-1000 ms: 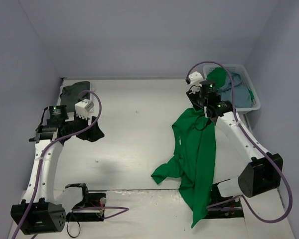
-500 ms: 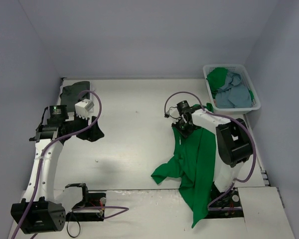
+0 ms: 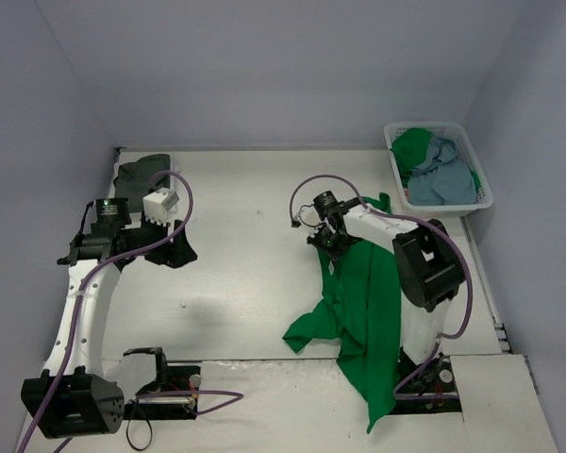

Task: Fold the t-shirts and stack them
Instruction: Move the tshirt to the center of the board

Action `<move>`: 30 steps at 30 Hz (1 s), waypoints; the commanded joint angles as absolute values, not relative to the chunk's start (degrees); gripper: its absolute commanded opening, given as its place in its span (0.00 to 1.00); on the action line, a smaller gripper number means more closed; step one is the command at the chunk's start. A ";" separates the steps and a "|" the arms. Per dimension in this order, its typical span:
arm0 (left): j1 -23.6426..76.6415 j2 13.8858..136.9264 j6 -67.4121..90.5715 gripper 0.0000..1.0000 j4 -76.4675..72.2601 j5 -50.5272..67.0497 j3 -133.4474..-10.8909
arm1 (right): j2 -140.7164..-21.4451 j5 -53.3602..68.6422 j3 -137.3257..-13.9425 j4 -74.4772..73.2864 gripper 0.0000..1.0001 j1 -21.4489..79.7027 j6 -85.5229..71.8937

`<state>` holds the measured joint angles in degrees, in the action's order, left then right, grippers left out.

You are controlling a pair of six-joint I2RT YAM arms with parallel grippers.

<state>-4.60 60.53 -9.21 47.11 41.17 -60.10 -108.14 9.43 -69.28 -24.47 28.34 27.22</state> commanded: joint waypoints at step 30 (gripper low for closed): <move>-2.03 63.98 -11.77 0.62 46.67 42.20 -63.37 | -119.47 28.47 -106.72 -19.69 0.31 28.05 19.25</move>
